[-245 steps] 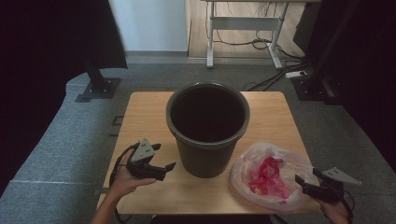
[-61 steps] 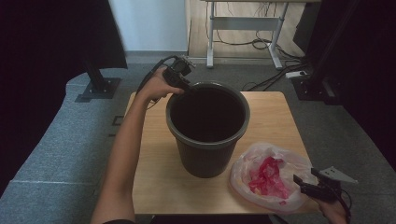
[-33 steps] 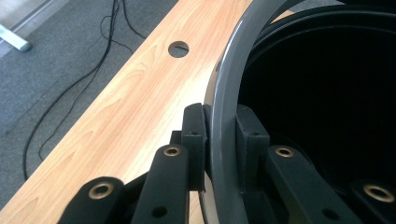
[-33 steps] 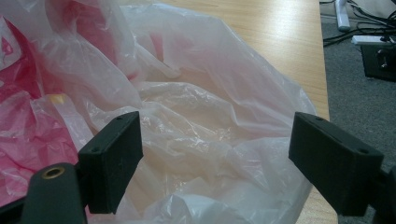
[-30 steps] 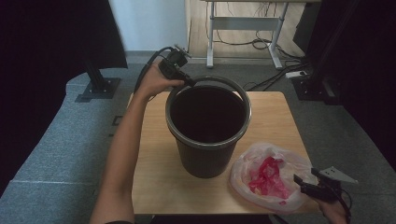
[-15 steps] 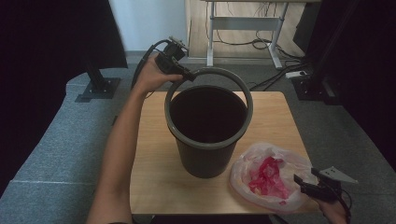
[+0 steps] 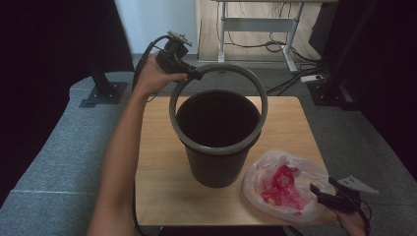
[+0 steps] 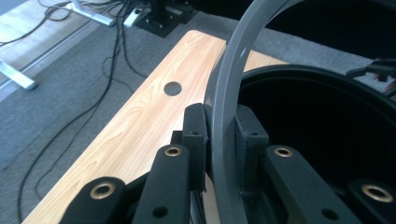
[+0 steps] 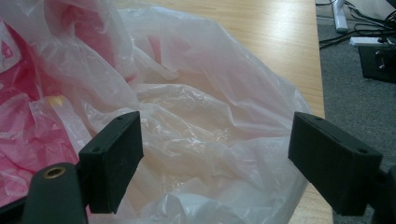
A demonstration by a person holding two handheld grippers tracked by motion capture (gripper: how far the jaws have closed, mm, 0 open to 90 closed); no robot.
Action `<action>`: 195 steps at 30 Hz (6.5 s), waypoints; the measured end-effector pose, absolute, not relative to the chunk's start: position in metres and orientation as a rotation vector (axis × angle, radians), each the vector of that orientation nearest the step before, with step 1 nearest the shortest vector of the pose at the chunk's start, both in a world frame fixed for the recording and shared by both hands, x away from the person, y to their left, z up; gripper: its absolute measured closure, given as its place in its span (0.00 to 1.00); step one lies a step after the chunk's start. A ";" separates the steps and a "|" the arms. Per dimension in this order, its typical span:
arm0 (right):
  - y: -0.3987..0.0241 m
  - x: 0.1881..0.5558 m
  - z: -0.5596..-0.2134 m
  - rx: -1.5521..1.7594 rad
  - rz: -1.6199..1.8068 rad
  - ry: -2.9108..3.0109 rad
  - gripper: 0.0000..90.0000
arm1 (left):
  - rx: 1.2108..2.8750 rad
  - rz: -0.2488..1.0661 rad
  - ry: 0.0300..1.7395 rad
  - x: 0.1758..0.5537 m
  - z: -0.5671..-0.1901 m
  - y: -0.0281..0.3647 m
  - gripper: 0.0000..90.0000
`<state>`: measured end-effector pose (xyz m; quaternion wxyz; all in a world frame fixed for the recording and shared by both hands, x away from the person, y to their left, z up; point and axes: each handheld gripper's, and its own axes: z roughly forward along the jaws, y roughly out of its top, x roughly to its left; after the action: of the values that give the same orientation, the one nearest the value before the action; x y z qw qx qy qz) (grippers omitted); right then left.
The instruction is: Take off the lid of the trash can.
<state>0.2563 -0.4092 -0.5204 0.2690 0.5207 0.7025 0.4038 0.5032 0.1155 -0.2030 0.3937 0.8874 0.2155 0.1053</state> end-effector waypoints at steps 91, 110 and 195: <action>-0.402 0.253 -0.515 1.373 1.076 1.883 0.20 | 2.205 0.315 0.656 0.404 -0.237 0.257 0.86; -0.401 0.253 -0.515 1.372 1.074 1.888 0.20 | 2.213 0.331 0.689 0.395 -0.241 0.274 0.86; -0.399 0.254 -0.516 1.372 1.064 1.887 0.20 | 2.258 0.315 0.818 0.367 -0.311 0.340 0.86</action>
<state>0.2541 -0.3988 -0.5162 0.2845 0.5129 0.7055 0.3978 0.3668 0.3402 -0.3108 0.3520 0.8726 0.3160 0.1217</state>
